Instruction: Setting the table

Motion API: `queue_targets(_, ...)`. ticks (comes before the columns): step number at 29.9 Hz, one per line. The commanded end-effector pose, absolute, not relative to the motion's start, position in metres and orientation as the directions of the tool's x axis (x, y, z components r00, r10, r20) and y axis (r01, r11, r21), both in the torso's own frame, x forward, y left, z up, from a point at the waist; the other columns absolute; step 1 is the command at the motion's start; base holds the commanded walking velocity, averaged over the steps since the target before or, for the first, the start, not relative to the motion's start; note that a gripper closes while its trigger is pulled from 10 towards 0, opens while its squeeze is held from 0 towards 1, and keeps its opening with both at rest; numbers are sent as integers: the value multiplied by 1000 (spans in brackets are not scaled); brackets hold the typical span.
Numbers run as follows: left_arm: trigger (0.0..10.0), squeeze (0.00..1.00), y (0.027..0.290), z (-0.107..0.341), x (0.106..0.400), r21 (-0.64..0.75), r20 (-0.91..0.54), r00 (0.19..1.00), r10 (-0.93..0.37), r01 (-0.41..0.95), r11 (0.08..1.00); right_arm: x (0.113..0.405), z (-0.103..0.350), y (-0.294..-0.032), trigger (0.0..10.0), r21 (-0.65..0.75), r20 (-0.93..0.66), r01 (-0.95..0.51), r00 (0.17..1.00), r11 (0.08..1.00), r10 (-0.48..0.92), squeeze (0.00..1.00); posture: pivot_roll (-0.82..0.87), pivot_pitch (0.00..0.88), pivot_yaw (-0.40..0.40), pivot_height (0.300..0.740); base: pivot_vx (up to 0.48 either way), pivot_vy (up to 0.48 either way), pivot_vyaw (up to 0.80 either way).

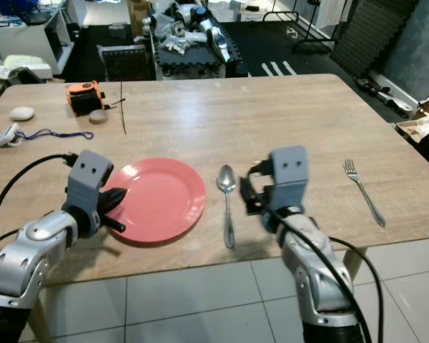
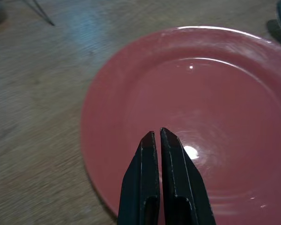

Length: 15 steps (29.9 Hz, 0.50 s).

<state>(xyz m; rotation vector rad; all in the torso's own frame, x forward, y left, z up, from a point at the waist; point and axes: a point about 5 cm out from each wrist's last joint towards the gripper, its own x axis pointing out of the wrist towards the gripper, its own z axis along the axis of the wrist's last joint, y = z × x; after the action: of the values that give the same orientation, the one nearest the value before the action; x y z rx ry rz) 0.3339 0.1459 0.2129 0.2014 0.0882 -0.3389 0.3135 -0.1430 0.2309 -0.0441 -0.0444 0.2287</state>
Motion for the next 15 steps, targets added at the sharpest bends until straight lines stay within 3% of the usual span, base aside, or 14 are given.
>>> queue_targets(1,10000,0,146,204,332,171,-143,941,-306,328,929,315,213,-133,10000,-42,-34,-221,975,974,219,0,-9,155,69,740,0,0,0)
queue_targets(8,10000,0,138,202,333,172,-134,945,-299,319,932,328,193,-112,10000,-87,-139,-136,983,987,124,0,-29,167,48,740,0,0,0)
queue_targets(15,10000,0,132,203,334,158,-124,944,-306,324,933,339,192,-119,10000,-71,-157,-56,987,996,45,0,-32,173,38,740,0,0,0)
